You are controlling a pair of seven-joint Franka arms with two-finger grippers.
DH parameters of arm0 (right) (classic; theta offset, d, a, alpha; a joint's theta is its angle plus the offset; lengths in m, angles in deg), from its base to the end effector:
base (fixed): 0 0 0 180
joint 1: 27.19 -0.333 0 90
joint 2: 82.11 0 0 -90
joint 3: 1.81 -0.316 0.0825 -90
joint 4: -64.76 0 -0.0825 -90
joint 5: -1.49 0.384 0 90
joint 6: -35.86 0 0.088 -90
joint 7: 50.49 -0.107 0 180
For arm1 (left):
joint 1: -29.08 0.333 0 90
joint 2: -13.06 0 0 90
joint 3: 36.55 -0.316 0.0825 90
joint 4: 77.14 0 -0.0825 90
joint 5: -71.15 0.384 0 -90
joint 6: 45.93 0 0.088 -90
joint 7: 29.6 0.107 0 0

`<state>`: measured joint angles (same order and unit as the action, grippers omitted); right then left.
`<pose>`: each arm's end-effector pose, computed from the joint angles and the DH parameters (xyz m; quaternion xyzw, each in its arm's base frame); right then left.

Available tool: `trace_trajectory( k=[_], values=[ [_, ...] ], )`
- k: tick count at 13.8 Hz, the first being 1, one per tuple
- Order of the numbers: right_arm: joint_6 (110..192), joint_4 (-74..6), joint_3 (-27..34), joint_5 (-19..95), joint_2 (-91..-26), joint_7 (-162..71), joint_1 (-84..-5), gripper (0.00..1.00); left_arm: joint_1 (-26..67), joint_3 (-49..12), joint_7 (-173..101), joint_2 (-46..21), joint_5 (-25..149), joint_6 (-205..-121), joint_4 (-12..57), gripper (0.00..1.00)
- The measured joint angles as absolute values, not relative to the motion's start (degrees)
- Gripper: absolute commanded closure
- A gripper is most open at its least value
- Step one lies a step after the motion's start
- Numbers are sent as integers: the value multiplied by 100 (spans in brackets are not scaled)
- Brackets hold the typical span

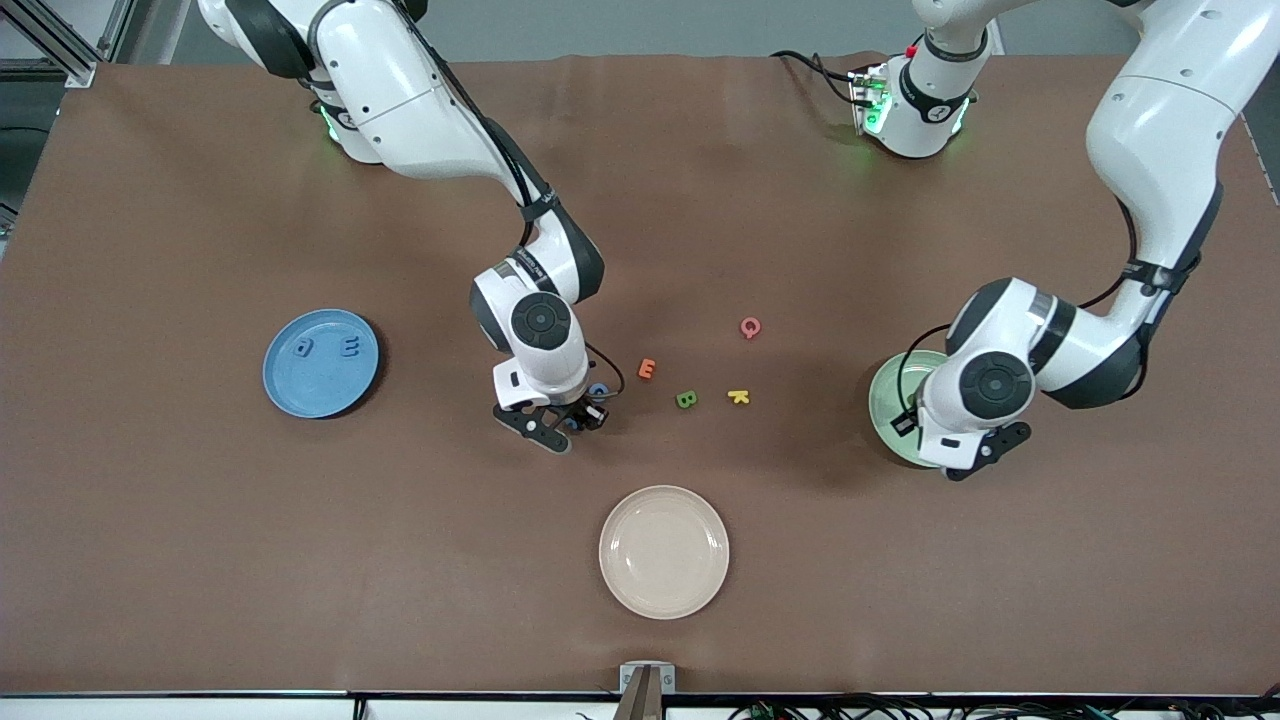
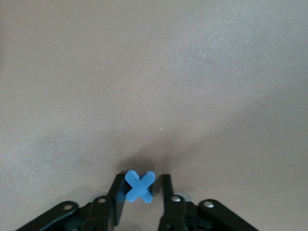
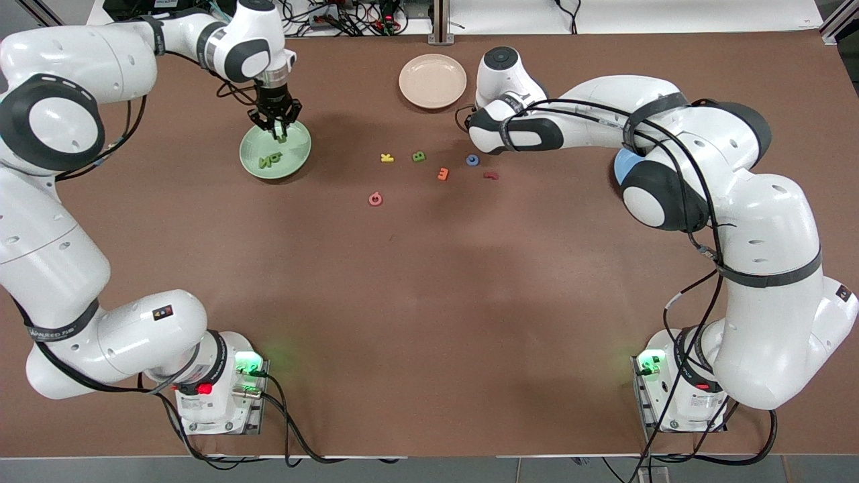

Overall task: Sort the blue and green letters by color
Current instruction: 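Place the green u on the green plate while the right gripper carries the blue x, then release the blue x on the blue plate while the left gripper reaches the green B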

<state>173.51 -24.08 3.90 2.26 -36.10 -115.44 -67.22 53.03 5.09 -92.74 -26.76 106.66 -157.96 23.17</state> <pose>0.5792 0.4083 0.1804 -0.9666 0.2531 -0.0405 0.0001 0.6195 -0.1188 0.2314 -0.9567 -0.2572 0.0738 0.1146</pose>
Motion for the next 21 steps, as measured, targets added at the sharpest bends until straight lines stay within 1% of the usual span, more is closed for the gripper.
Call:
trace_trajectory(
  k=[1,4,7,10,12,14,16,17,19,21],
  values=[
    [17344,-2399,391,223,-3608,-11544,-6721,99,5351,518,-9246,-2676,10662,-15797,2356,0],
    [17341,-2394,391,219,-3607,-11543,-6719,100,5317,592,-9262,-2677,10659,-15807,2357,0],
    [17209,-2363,417,125,-3606,-11267,-6596,100,5158,811,-9438,-2674,10653,-15820,2203,0],
    [16573,-2265,439,122,-3678,-10243,-6175,100,4575,844,-9957,-2677,10638,-15836,1939,0],
    [16346,-2341,444,122,-3864,-9572,-5863,100,4123,830,-10316,-2707,10632,-15946,1814,0],
    [16389,-2792,456,122,-4223,-8844,-5556,100,3771,803,-10572,-2785,10632,-16296,1766,1],
    [16764,-3636,472,121,-4750,-7922,-5156,100,3455,761,-10649,-2890,10632,-16639,1754,3],
    [16929,-4110,476,121,-5053,-7432,-4907,100,3226,659,-10709,-2945,10632,-16825,1746,6],
    [17049,-4865,478,121,-5611,-6625,-4449,100,2614,189,-10872,-3032,10632,-17347,1708,12],
    [17070,-5424,475,120,-6088,-6033,-4107,100,1864,-407,-11074,-3187,10631,-17625,1537,17]
  ],
)
